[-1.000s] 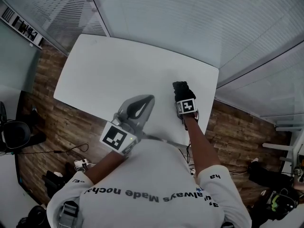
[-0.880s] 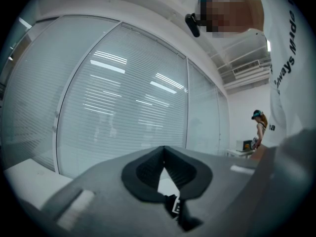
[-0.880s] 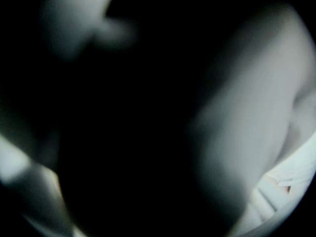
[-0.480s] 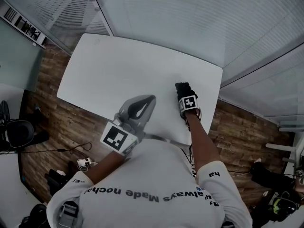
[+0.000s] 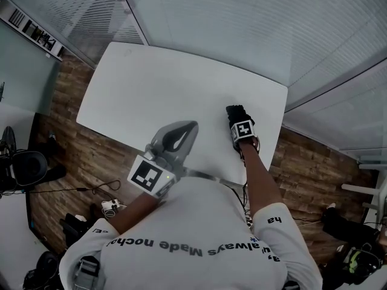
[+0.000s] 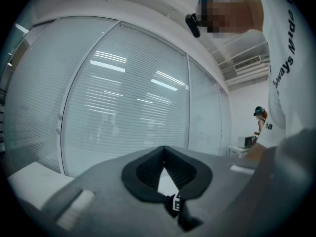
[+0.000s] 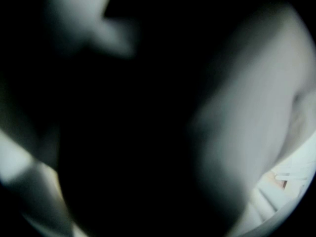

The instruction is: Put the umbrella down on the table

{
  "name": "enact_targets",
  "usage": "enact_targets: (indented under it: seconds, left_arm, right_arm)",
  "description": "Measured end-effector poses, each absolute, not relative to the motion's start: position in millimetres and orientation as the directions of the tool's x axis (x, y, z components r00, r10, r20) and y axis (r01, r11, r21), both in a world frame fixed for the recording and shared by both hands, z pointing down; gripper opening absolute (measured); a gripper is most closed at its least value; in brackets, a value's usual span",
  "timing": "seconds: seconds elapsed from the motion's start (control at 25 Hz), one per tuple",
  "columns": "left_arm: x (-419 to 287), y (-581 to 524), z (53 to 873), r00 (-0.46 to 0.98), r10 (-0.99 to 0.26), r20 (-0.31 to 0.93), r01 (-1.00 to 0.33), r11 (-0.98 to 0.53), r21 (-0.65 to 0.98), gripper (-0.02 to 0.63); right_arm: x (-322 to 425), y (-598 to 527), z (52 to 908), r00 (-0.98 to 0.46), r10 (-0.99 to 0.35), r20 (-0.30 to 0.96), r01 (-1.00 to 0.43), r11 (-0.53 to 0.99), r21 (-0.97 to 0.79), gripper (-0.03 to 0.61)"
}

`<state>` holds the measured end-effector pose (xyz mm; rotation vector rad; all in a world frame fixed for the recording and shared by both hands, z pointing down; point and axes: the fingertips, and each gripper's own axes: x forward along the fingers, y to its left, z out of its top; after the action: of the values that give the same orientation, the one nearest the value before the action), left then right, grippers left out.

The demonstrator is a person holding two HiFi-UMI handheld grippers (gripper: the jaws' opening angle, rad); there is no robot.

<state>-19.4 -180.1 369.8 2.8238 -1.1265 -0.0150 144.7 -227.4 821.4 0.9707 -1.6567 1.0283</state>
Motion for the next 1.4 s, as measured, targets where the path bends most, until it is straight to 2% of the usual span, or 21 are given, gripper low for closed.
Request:
enact_targets:
  seconds: [0.56, 1.12, 1.4]
  left_arm:
    - [-19.0, -182.2, 368.5, 0.730, -0.683, 0.023, -0.681, -0.725, 0.104, 0.003]
    - [-17.4, -191.2, 375.1, 0.736, -0.676, 0.020, -0.674, -0.730, 0.114, 0.003]
    - [-10.1, -195.3, 377.1, 0.744, -0.668, 0.020, -0.664, -0.736, 0.130, 0.003]
  right_arm:
    - [143.7, -224.7, 818.8, -0.264, -0.148, 0.953, -0.925, 0.317, -0.207, 0.245]
    - [140.3, -225.2, 816.1, -0.310, -0.207, 0.928, -0.926, 0.288, -0.245, 0.281]
    - [142.6, -222.6, 803.9, -0.332, -0.247, 0.910, -0.921, 0.294, -0.256, 0.279]
